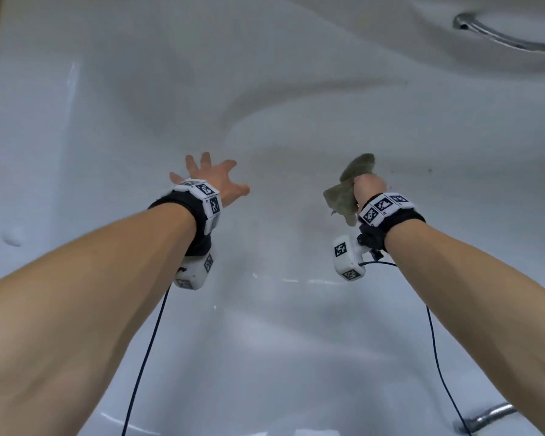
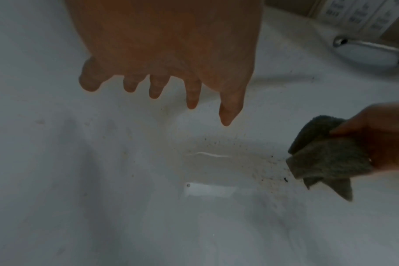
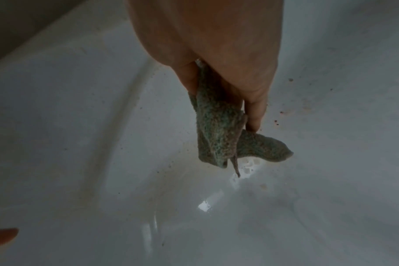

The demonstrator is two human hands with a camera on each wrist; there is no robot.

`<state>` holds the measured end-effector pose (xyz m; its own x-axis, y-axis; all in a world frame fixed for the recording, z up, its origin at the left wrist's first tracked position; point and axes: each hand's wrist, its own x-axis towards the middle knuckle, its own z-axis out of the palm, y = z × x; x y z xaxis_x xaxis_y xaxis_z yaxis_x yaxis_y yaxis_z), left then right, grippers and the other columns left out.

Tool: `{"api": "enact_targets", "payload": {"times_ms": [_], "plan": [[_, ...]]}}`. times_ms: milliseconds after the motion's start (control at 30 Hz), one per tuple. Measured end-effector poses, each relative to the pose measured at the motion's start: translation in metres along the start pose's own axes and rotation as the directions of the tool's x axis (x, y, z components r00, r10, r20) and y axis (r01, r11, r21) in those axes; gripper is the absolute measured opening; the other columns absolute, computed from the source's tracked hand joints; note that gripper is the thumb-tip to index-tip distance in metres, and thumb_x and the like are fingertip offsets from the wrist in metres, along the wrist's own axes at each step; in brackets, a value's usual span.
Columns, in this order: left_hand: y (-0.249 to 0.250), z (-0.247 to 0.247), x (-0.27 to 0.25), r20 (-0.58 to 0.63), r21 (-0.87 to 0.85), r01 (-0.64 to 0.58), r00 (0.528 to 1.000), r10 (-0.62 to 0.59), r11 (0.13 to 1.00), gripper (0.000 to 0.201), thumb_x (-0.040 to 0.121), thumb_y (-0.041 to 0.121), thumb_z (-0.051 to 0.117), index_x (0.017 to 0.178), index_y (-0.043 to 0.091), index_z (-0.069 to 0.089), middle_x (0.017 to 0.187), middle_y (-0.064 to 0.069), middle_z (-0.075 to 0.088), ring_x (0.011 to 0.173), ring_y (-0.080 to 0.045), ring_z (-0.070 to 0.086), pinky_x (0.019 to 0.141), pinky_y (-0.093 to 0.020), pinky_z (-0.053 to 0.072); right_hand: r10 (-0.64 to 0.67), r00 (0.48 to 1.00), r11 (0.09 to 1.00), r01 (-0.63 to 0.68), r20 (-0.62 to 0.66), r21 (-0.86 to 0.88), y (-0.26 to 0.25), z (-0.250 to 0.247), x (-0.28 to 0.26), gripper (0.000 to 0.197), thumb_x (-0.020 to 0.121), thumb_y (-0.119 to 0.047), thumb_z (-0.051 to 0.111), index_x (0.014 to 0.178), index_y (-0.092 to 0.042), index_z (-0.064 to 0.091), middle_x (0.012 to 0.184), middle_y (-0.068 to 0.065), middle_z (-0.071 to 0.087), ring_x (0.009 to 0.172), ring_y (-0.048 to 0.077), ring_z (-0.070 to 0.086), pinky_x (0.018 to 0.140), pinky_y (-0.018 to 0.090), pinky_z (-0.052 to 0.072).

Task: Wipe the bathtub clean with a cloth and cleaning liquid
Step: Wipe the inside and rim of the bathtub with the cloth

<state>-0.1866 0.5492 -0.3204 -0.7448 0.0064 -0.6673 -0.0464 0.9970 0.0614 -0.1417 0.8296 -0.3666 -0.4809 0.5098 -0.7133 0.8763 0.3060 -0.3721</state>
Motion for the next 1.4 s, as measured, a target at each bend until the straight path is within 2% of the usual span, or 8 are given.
{"api": "enact_targets", "payload": {"times_ms": [233, 333, 533, 667, 833, 967, 1200, 1400], "plan": [[0.0, 0.026, 0.038, 0.081, 0.102, 0.02, 0.996, -0.029, 0.995, 0.074, 0.081, 0.065, 0.051, 0.147, 0.045, 0.022, 0.161, -0.003, -0.009, 0.144, -0.038, -0.018, 0.107, -0.071, -0.002, 0.108, 0.987, 0.935, -0.059, -0.121, 0.35, -0.023, 0.024, 0.031, 0.042, 0.096, -0.014, 0.032, 0.131, -0.008, 0.055, 0.117, 0.012, 0.064, 0.104, 0.032, 0.062, 0.088, 0.036, 0.052], [0.004, 0.033, 0.05, 0.072, 0.143, 0.03, 0.997, -0.041, 0.989, 0.074, 0.084, 0.061, 0.049, 0.148, 0.042, 0.018, 0.159, -0.006, -0.018, 0.142, -0.043, -0.022, 0.105, -0.074, -0.002, 0.112, 0.986, 0.891, -0.044, -0.124, 0.452, -0.038, 0.03, 0.041, 0.038, 0.105, -0.017, 0.027, 0.135, -0.006, 0.048, 0.084, 0.0, 0.058, 0.071, 0.014, 0.056, 0.049, 0.013, 0.045], [0.014, 0.044, 0.064, 0.063, 0.23, 0.126, 0.988, -0.144, 0.965, 0.078, 0.087, 0.054, 0.047, 0.152, 0.038, 0.007, 0.156, -0.018, -0.025, 0.136, -0.054, -0.023, 0.103, -0.076, -0.004, 0.045, 0.994, 0.811, 0.021, -0.099, 0.585, -0.056, 0.081, 0.114, 0.049, 0.095, -0.033, 0.034, 0.143, -0.024, 0.042, 0.127, 0.011, 0.06, 0.111, 0.034, 0.059, 0.099, 0.05, 0.047], [0.013, 0.048, 0.066, 0.073, 0.282, 0.131, 0.985, -0.157, 0.95, 0.073, 0.088, 0.051, 0.046, 0.151, 0.038, 0.012, 0.155, -0.024, -0.021, 0.134, -0.056, -0.025, 0.102, -0.076, -0.006, 0.081, 0.996, 0.792, -0.049, -0.025, 0.609, -0.094, 0.091, 0.112, 0.042, 0.102, -0.021, 0.037, 0.141, -0.006, 0.042, 0.14, 0.018, 0.049, 0.127, 0.034, 0.048, 0.106, 0.042, 0.04], [0.009, 0.055, 0.061, 0.077, 0.33, 0.102, 0.988, -0.135, 0.938, 0.059, 0.088, 0.045, 0.042, 0.145, 0.034, 0.031, 0.156, -0.028, -0.011, 0.133, -0.06, -0.023, 0.101, -0.076, -0.004, -0.07, 0.995, 0.871, 0.028, 0.067, 0.491, -0.108, 0.108, 0.112, 0.044, 0.104, -0.013, 0.025, 0.142, 0.009, 0.033, 0.147, 0.026, 0.039, 0.105, 0.018, 0.046, 0.097, 0.034, 0.044], [0.002, 0.056, 0.055, 0.083, 0.379, 0.051, 0.993, -0.089, 0.924, 0.055, 0.089, 0.042, 0.039, 0.143, 0.031, 0.036, 0.156, -0.028, -0.007, 0.133, -0.06, -0.022, 0.102, -0.076, -0.003, -0.227, 0.942, 0.973, 0.229, 0.246, 0.023, -0.098, 0.139, 0.104, 0.048, 0.105, -0.015, 0.023, 0.149, 0.004, 0.02, 0.156, 0.027, 0.018, 0.144, 0.039, 0.021, 0.118, 0.047, 0.021], [-0.005, 0.065, 0.05, 0.068, 0.428, 0.001, 0.997, -0.033, 0.904, 0.038, 0.088, 0.03, 0.041, 0.121, 0.028, 0.059, 0.157, -0.027, -0.001, 0.133, -0.06, -0.022, 0.101, -0.076, -0.008, -0.26, 0.755, 0.523, 0.634, 0.602, -0.569, -0.067, 0.216, 0.087, 0.059, 0.101, -0.039, 0.03, 0.154, -0.035, 0.004, 0.162, 0.008, -0.013, 0.145, 0.045, -0.013, 0.117, 0.063, 0.004], [-0.005, 0.068, 0.047, 0.09, 0.481, 0.004, 0.994, -0.054, 0.877, 0.035, 0.088, 0.036, 0.041, 0.115, 0.032, 0.062, 0.159, -0.021, -0.002, 0.133, -0.06, -0.023, 0.101, -0.076, -0.008, -0.165, 0.584, 0.158, 0.811, 0.795, -0.563, -0.016, 0.219, 0.058, 0.058, 0.102, -0.03, 0.031, 0.153, -0.041, 0.005, 0.162, 0.003, -0.015, 0.145, 0.046, -0.012, 0.118, 0.056, 0.001]]}}
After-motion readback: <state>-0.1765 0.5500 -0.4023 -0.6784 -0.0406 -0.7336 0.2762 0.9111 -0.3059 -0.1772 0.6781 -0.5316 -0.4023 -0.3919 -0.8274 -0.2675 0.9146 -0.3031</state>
